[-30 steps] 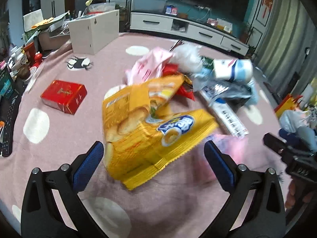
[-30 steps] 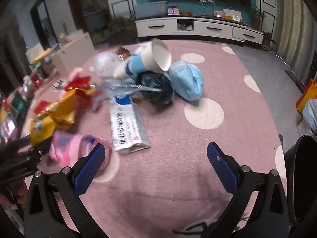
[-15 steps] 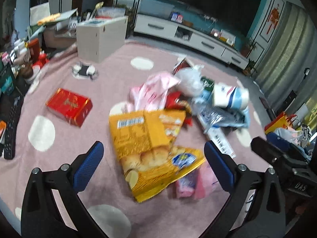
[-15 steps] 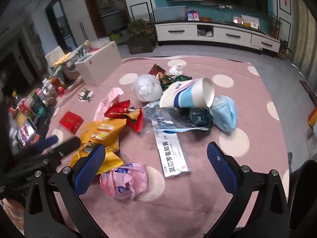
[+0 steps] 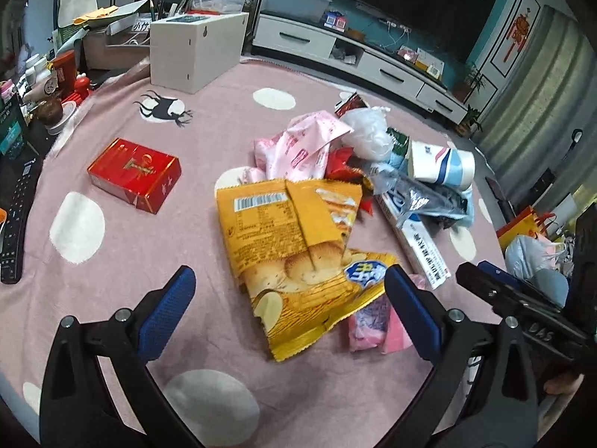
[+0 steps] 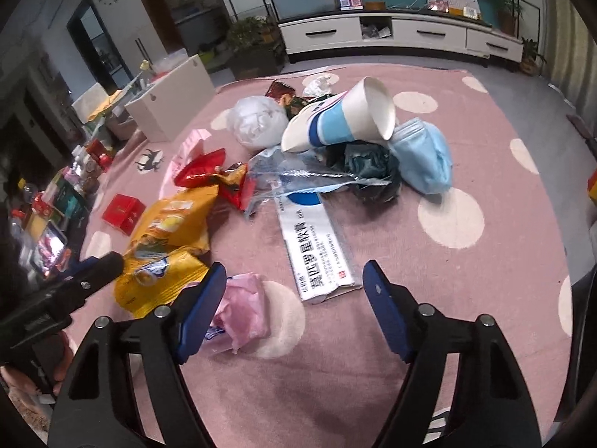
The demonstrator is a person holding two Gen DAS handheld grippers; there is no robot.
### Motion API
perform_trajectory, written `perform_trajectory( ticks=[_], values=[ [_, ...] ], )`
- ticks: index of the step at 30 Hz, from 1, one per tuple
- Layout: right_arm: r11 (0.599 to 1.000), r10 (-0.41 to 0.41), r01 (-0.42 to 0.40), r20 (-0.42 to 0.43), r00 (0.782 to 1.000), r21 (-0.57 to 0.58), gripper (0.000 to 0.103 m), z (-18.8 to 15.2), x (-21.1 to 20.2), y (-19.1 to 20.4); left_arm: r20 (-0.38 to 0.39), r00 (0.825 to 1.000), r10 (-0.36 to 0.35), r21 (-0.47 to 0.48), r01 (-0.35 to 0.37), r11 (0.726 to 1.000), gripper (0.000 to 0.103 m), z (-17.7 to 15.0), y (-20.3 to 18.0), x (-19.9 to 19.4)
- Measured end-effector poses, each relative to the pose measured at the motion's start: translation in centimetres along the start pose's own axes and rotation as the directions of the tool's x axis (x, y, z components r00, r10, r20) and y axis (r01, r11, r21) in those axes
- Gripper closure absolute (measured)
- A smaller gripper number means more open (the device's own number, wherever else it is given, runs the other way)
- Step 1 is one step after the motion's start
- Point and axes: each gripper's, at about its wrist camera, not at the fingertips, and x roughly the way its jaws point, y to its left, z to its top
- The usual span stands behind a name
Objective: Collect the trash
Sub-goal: 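Grasp the yellow biscuit bag with the left tool while the right tool grasps the pink bag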
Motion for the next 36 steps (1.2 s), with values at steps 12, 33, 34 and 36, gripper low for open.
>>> perform_trajectory(
  ticks=[12, 33, 34, 36],
  values=[
    [0.988, 0.142, -0.149, -0.142, 0.98, -0.041, 0.027, -2.0, 3.3, 3.7, -0.06, 0.996, -0.061, -0.073, 0.057, 0.996, 0.003, -0.4, 1.5, 1.6],
    [0.992, 0.107, -0.115, -0.168, 0.98, -0.042, 0.046, -2.8, 4.9, 3.5, -0.109, 0.984, -0.143, -0.152, 0.126, 0.98, 0.009, 0.4, 0.8, 5.1],
    [0.993, 0.107, -0.114, -0.166, 0.98, -0.038, 0.046, -2.8, 4.7, 3.3, -0.108, 0.984, -0.143, -0.152, 0.126, 0.98, 0.011, 0.4, 0.6, 5.2],
    [0.993, 0.109, -0.115, -0.157, 0.982, -0.025, 0.046, -2.8, 4.2, 2.9, -0.105, 0.983, -0.15, -0.154, 0.133, 0.979, 0.019, 0.2, 0.4, 5.4]
  ],
)
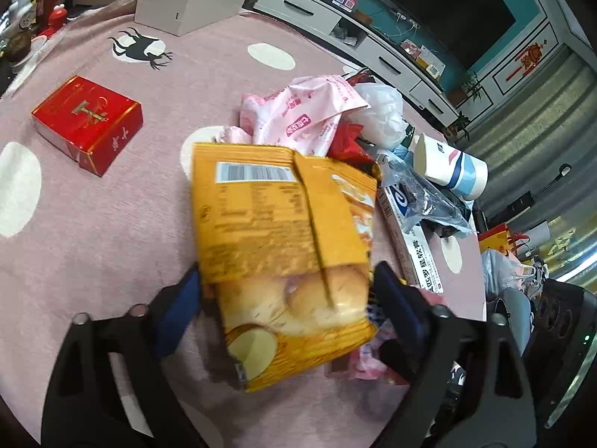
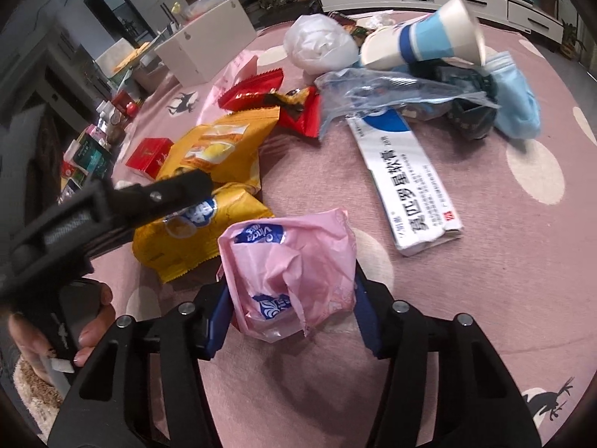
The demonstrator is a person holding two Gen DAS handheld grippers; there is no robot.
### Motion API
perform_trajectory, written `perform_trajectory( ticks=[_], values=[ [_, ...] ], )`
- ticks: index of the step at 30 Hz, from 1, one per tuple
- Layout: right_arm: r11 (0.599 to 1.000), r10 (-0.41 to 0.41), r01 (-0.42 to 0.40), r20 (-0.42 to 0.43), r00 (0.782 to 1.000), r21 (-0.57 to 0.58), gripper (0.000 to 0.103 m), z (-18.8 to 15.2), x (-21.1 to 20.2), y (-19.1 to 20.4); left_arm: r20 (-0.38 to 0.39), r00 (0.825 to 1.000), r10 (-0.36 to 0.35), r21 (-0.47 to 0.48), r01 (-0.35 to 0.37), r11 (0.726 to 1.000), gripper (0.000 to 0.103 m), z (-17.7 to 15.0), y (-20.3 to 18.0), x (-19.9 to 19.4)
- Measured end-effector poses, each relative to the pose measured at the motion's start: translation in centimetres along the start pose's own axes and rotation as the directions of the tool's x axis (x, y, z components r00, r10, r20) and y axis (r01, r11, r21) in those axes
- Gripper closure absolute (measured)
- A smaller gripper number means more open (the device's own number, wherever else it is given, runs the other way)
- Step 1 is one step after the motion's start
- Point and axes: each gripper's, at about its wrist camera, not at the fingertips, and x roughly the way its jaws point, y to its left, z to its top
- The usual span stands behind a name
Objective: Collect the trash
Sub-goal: 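Grasp the yellow biscuit bag with the left tool while the right tool grasps the pink bag, then carry the yellow bag and pink bag with both tools over the black bin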
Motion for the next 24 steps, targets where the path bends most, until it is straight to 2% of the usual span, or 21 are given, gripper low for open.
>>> perform_trajectory(
  ticks=[4, 6, 8, 16, 24],
  values=[
    [0.999, -0.032, 0.032, 0.015, 0.999, 0.014, 0.046, -0.2, -0.7, -0.4, 0.007, 0.999, -0.033, -0.002, 0.033, 0.999, 0.034, -0.4, -0.3, 0.1],
    [0.999, -0.03, 0.03, 0.021, 0.999, 0.027, 0.046, -0.3, -1.0, -0.7, 0.02, 0.999, -0.047, -0.002, 0.047, 0.999, 0.05, -0.8, -0.5, -0.2],
    [0.999, -0.03, 0.029, 0.032, 0.999, 0.04, 0.046, -0.5, -1.4, -0.9, 0.032, 0.999, -0.042, 0.0, 0.042, 0.999, 0.057, -1.1, -0.8, -0.6],
    [0.996, -0.077, 0.073, 0.098, 0.992, 0.045, 0.046, -0.7, -3.5, -1.0, 0.116, 0.991, -0.07, 0.065, 0.062, 0.996, 0.059, -2.4, -3.1, -3.9],
    [0.99, -0.137, 0.134, 0.14, 0.981, 0.033, 0.046, -0.6, -4.6, -1.0, 0.14, 0.989, -0.051, 0.103, 0.036, 0.994, 0.058, -2.5, -4.2, -5.6]
  ],
)
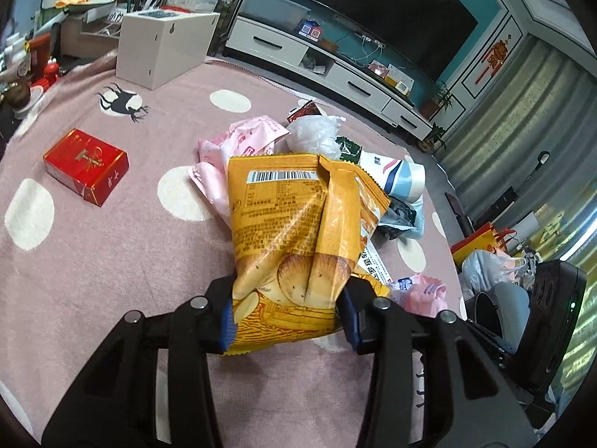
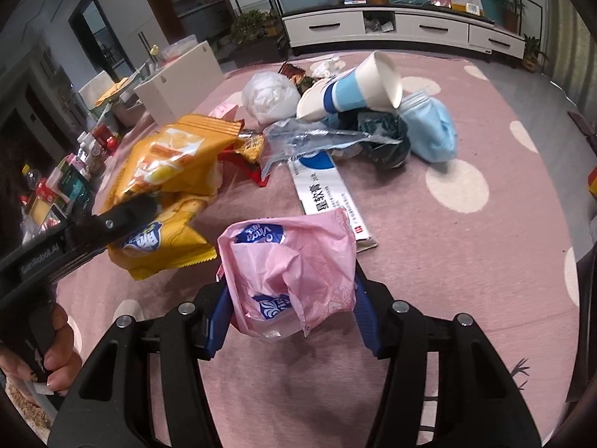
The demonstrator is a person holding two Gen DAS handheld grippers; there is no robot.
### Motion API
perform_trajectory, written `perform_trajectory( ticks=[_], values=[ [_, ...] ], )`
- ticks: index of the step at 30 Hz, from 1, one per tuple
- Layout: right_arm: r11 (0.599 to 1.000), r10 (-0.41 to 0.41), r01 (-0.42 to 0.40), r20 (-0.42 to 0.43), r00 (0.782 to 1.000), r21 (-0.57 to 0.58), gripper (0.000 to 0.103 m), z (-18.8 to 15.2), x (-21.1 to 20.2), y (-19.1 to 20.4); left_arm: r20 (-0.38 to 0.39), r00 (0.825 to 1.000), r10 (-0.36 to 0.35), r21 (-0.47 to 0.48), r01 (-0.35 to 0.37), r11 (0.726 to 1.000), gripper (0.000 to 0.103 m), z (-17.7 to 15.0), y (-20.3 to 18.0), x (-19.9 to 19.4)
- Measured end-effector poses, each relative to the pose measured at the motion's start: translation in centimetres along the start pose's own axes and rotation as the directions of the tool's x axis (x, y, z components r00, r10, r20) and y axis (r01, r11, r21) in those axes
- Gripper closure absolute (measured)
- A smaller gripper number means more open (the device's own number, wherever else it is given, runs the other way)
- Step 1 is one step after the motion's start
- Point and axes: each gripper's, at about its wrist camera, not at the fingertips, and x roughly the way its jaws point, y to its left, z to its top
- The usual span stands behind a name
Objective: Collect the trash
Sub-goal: 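Carry the yellow bag and pink bag with both tools over the black bin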
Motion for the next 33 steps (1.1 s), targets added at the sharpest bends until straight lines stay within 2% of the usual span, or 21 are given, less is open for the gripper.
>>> perform_trajectory(
  ticks=[8, 25, 33],
  values=[
    [0.998, -0.07, 0.07, 0.044, 0.997, 0.0, 0.046, 0.1, -1.0, -0.6, 0.032, 0.999, 0.002, 0.023, -0.003, 1.0, 0.057, -0.1, -0.9, -0.9],
    [0.99, -0.144, 0.144, 0.129, 0.981, 0.01, 0.046, 0.7, -3.4, -1.1, 0.079, 0.997, -0.01, 0.077, 0.004, 0.997, 0.057, -0.4, -3.1, -2.5],
    [0.982, -0.19, 0.188, 0.174, 0.966, 0.028, 0.046, 0.9, -4.9, -2.1, 0.07, 0.997, 0.023, 0.135, -0.032, 0.99, 0.057, -0.5, -5.1, -1.7]
  ],
)
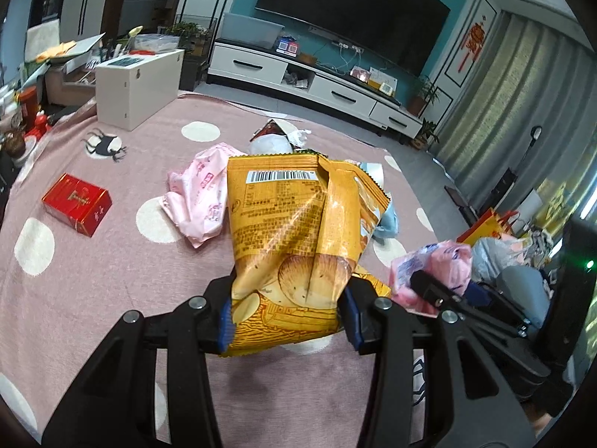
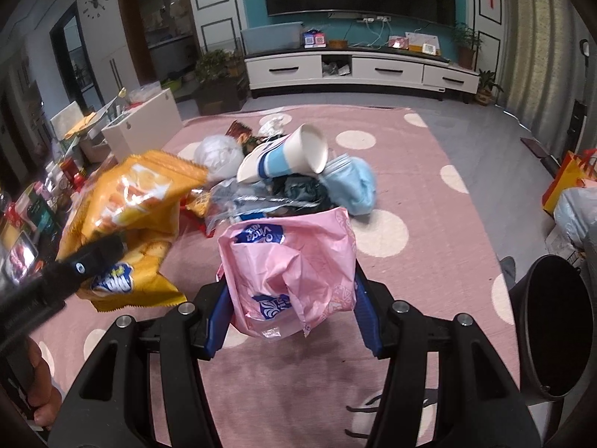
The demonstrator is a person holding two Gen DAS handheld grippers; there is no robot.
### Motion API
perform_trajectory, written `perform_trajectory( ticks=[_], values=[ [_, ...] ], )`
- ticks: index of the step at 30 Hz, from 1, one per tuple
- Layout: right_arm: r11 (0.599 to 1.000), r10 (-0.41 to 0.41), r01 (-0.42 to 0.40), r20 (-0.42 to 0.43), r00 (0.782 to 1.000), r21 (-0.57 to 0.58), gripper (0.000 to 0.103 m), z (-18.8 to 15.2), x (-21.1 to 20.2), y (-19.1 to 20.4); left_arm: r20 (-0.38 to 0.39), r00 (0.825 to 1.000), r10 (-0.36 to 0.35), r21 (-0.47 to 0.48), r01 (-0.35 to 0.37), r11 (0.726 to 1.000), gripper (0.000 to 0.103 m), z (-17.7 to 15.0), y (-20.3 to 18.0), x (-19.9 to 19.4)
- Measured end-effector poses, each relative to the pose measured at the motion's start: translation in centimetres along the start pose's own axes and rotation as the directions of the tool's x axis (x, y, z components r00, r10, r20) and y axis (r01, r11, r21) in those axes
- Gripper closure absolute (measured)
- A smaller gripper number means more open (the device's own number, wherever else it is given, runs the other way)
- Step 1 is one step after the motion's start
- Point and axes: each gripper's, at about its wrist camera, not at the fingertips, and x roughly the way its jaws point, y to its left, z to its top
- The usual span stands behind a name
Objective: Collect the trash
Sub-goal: 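Carry the yellow bag and pink bag with both tools over the black bin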
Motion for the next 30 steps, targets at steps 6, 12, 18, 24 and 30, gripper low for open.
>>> perform_trajectory(
  ticks=[6, 12, 18, 24, 30],
  values=[
    [0.999, -0.029, 0.028, 0.031, 0.999, 0.024, 0.046, 0.4, -0.9, -1.6, 0.01, 0.999, 0.032, 0.068, -0.032, 0.997, 0.057, 0.3, -2.4, 0.2],
    [0.995, -0.057, 0.051, 0.076, 0.995, 0.081, 0.046, 0.9, -2.6, -3.9, -0.001, 1.0, 0.014, 0.124, -0.014, 0.992, 0.057, 0.3, -5.3, 0.8],
    [0.981, -0.131, 0.112, 0.117, 0.984, 0.156, 0.046, 1.2, -4.4, -7.1, -0.006, 1.0, -0.008, 0.196, 0.009, 0.981, 0.057, -0.1, -9.6, 1.6],
    [0.947, -0.217, 0.17, 0.152, 0.964, 0.273, 0.046, 0.9, -6.7, -11.7, -0.03, 0.997, -0.065, 0.266, 0.071, 0.961, 0.056, -1.1, -14.4, 2.5],
    [0.892, -0.338, 0.263, 0.155, 0.928, 0.368, 0.046, -0.1, -8.7, -15.4, -0.067, 0.99, -0.123, 0.335, 0.138, 0.932, 0.056, -2.2, -19.5, 3.3]
  ],
)
